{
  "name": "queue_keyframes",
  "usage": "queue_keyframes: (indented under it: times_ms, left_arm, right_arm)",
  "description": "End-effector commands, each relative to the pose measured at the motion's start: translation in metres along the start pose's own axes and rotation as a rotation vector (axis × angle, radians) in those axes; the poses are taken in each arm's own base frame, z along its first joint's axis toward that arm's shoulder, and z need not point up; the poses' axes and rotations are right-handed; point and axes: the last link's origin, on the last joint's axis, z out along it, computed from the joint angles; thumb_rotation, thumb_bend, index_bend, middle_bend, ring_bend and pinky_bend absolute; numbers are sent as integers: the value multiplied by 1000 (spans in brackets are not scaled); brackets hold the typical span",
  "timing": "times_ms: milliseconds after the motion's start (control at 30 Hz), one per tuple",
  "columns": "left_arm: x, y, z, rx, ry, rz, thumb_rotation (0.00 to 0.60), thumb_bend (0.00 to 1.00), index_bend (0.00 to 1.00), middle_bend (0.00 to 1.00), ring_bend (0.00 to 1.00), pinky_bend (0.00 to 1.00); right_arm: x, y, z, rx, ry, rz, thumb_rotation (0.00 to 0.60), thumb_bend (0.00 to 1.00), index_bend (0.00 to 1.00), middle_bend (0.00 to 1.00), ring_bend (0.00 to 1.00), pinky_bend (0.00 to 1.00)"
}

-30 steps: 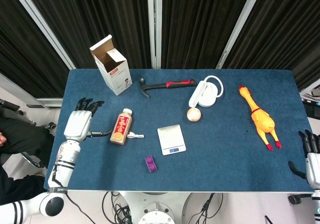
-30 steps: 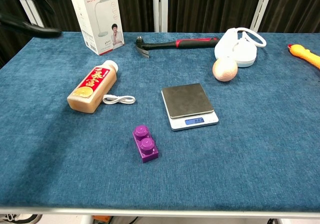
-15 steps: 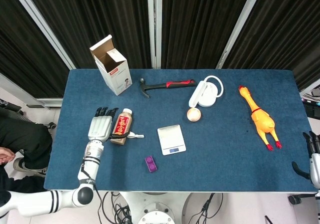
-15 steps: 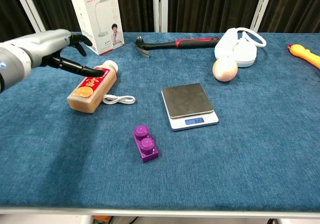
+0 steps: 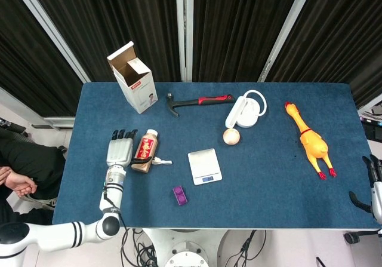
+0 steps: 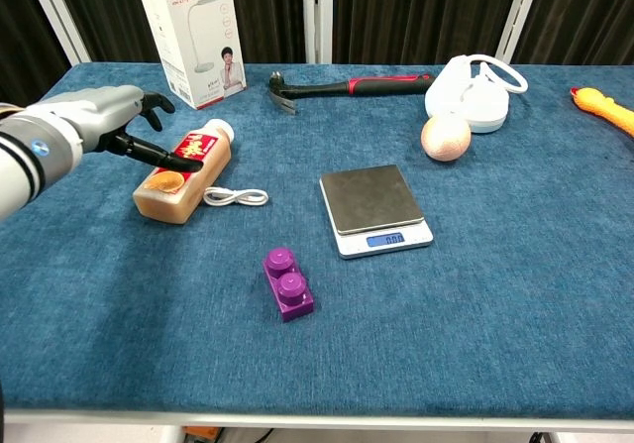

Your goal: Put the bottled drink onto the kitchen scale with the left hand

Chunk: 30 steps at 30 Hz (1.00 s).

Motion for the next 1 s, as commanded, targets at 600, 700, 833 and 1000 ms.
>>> queue_keyframes:
  times_ms: [600,700,833,1000]
  left_arm:
    - [-12,7,13,8,-55,59,282,0,103,167,43,98]
    - [-10,2,15,23,-54,100,282,0,102,182,73,141]
    - [-8,-4,17,51,-64,103,299,0,116,252,172,248]
    - [-5,-8,17,70,-69,130,598,41,265,402,381,453]
  right_arm:
    - [-3,-3,1,-11,-29,-5,600,169,0,0,0,0]
    - [-5,-1,1,-19,-38,-6,600,169,0,0,0,0]
    - [-7,0,3,-32,-54,-3,600,169,0,0,0,0]
    - [-8,0,4,-36,-61,-7,600,170,0,0,0,0]
